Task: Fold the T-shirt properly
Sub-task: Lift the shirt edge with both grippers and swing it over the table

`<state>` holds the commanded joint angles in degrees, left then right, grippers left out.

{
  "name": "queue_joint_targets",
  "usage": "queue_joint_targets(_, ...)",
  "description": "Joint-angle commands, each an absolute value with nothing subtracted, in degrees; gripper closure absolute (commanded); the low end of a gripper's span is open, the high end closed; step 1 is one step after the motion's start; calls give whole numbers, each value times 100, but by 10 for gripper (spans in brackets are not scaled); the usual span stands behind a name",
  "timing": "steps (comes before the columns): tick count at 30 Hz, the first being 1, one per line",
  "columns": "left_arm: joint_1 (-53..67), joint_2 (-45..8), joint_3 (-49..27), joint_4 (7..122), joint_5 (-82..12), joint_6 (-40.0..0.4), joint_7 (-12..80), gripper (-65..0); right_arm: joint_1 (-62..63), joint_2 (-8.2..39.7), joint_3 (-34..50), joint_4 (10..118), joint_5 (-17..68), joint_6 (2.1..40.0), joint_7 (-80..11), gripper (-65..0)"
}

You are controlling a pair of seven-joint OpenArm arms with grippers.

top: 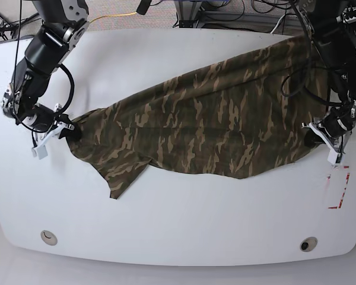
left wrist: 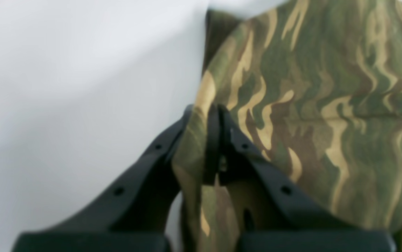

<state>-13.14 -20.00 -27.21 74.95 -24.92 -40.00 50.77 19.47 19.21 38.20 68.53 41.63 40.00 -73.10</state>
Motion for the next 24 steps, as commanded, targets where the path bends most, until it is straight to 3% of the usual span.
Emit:
queue_joint_targets(11, -1543, -2000, -2721, 9376, -2484, -4000, 5473, -10, 3099, 2255, 3108, 6844, 4163, 4000, -7398, 0)
queue_joint_targets(24, -3354, -2202, -2730, 9815, -2440, -4000, 5974, -10, 5657, 2791, 1279, 6835, 4163, 4000, -7380, 0)
